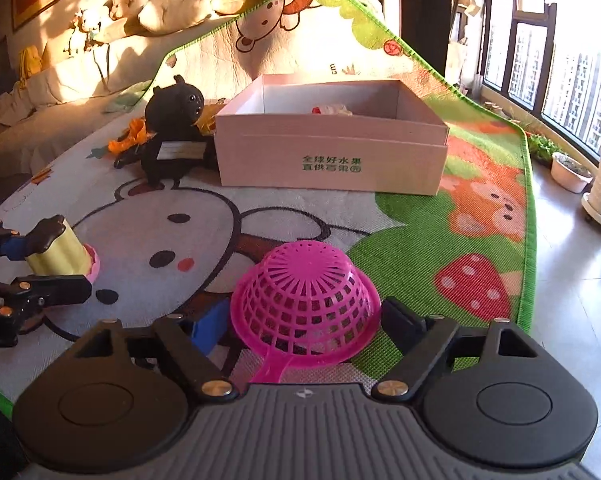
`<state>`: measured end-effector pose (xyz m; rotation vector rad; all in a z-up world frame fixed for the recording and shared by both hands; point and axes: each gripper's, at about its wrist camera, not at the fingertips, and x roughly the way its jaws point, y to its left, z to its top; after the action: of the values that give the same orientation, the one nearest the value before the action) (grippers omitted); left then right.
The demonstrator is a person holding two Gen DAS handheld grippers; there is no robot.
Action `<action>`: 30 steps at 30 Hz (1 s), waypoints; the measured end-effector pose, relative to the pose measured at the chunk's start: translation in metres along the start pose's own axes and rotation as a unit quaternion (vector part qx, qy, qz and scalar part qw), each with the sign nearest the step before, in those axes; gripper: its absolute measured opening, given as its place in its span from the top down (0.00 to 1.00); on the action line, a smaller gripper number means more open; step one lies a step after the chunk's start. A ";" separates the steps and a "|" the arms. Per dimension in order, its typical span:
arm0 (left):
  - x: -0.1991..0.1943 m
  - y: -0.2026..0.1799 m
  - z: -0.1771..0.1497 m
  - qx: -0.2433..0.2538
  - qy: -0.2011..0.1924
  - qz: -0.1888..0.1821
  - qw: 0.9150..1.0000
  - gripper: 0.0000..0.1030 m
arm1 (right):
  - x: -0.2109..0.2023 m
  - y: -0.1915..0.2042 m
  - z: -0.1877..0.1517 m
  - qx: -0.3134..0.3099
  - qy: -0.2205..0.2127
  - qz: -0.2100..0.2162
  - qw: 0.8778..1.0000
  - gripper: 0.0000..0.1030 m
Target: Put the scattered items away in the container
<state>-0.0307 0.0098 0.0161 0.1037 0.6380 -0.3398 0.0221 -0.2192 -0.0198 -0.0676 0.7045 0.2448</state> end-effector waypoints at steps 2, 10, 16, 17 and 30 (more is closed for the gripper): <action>-0.004 -0.002 0.001 0.004 -0.006 -0.002 1.000 0.41 | -0.009 0.001 0.001 -0.004 -0.008 0.000 1.000 0.20; -0.022 -0.020 0.011 0.051 -0.034 -0.005 0.998 0.41 | -0.047 0.003 0.000 -0.038 -0.028 -0.007 0.999 0.20; -0.016 -0.032 0.039 0.095 -0.058 -0.012 0.994 0.41 | -0.069 -0.006 0.013 -0.043 -0.055 -0.004 0.998 0.20; -0.012 -0.034 0.046 0.106 -0.063 -0.013 0.992 0.41 | -0.071 -0.009 0.020 -0.042 -0.062 0.000 0.997 0.20; 0.075 -0.012 0.206 0.112 -0.153 -0.035 0.981 0.49 | -0.016 -0.071 0.226 0.004 -0.146 0.011 0.989 0.19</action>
<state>0.1381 -0.0635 0.1357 0.2407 0.2974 -0.4838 0.1704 -0.2588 0.1612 -0.0156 0.4158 0.2663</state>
